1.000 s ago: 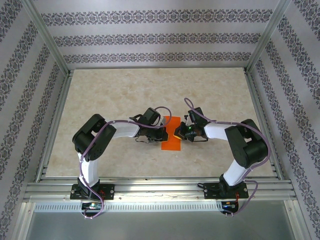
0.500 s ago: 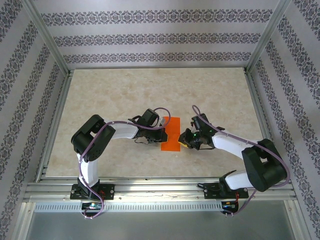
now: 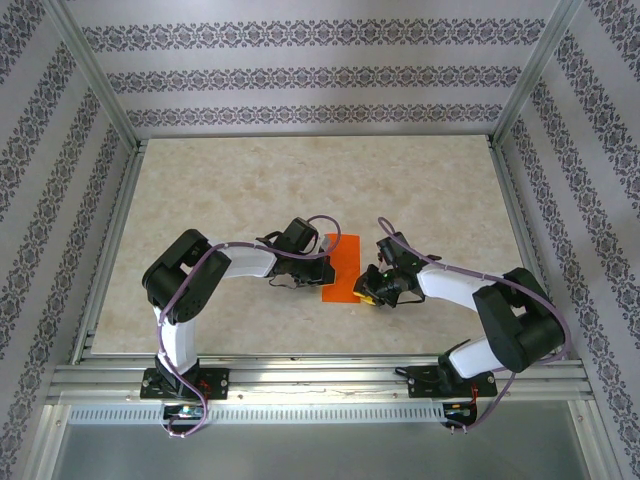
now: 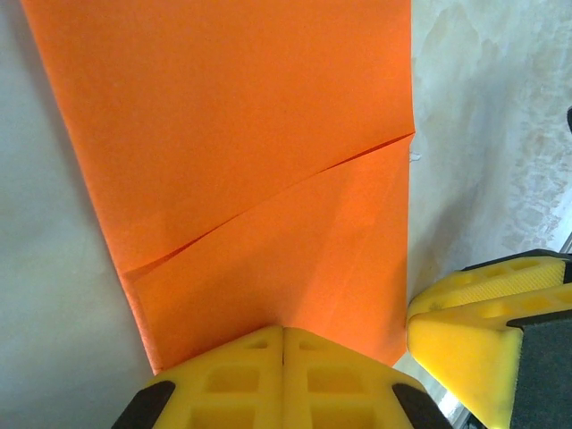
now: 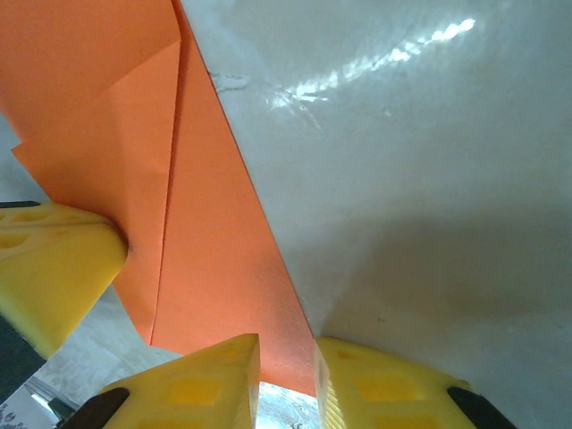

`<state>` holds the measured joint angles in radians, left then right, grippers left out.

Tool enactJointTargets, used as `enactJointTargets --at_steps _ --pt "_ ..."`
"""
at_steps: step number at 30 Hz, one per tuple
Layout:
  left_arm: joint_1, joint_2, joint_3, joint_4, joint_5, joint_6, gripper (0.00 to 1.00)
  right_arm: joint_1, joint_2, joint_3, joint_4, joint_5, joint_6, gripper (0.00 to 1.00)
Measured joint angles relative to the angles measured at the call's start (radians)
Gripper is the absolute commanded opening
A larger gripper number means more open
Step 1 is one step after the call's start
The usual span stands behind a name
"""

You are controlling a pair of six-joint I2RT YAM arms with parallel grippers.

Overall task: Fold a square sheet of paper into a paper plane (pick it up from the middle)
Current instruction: Fold the triangle a second time at the center of the table, then turn over the paper at the center of the table.

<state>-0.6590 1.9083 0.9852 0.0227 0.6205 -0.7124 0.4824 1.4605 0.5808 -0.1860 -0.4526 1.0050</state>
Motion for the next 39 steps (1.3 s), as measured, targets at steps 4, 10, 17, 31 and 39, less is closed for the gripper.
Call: enactJointTargets --at_steps 4,10,17,31,39 --pt "0.0 0.0 -0.005 0.008 0.003 -0.003 0.0 0.0 0.001 0.007 -0.006 0.001 0.0 0.24" --pt "0.0 0.0 -0.007 0.013 0.006 -0.007 0.0 0.026 0.042 0.06 0.01 0.018 -0.011 0.24" --pt "0.0 -0.001 -0.01 0.018 0.008 -0.015 0.0 0.04 0.038 0.089 -0.027 0.083 -0.021 0.26" --pt "0.0 -0.002 -0.018 0.031 0.009 -0.03 0.0 0.045 0.023 0.057 -0.054 0.096 -0.035 0.27" --pt "0.0 -0.002 -0.021 0.039 0.015 -0.037 0.0 0.044 0.055 0.098 -0.093 0.085 -0.035 0.28"
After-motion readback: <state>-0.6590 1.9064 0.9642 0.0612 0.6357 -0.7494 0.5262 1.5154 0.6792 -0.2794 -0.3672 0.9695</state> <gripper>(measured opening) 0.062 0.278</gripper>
